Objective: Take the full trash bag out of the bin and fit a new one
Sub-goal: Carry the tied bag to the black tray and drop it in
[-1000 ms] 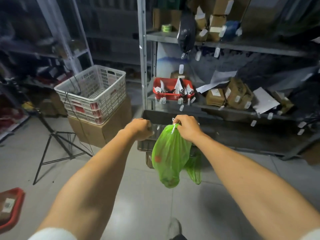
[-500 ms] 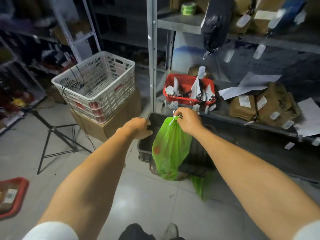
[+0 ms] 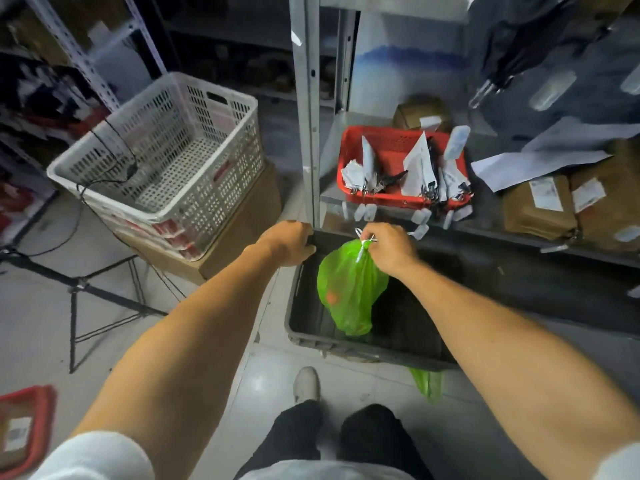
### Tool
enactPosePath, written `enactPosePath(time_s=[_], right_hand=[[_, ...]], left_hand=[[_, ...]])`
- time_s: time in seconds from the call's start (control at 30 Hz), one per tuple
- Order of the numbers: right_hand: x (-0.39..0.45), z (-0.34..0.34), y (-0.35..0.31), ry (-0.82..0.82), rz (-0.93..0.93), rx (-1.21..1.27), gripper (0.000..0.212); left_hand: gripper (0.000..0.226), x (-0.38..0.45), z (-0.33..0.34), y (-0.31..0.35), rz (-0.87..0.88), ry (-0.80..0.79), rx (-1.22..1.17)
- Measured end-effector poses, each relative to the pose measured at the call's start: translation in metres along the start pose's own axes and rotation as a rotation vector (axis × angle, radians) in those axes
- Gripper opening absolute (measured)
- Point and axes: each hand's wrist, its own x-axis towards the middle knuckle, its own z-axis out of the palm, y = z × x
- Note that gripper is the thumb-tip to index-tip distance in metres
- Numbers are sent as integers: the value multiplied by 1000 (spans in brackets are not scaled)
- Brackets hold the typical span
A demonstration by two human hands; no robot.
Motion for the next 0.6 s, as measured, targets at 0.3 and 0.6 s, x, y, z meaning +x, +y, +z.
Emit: enactPosePath(time_s=[0.3,0.6], right_hand=[[94,48,16,-59,55,28,33],[151,112,22,-167,55,36,28]], left_hand=[[35,94,29,-41,-10,-117,3],[43,141,79,-75,-107,-178,-47]])
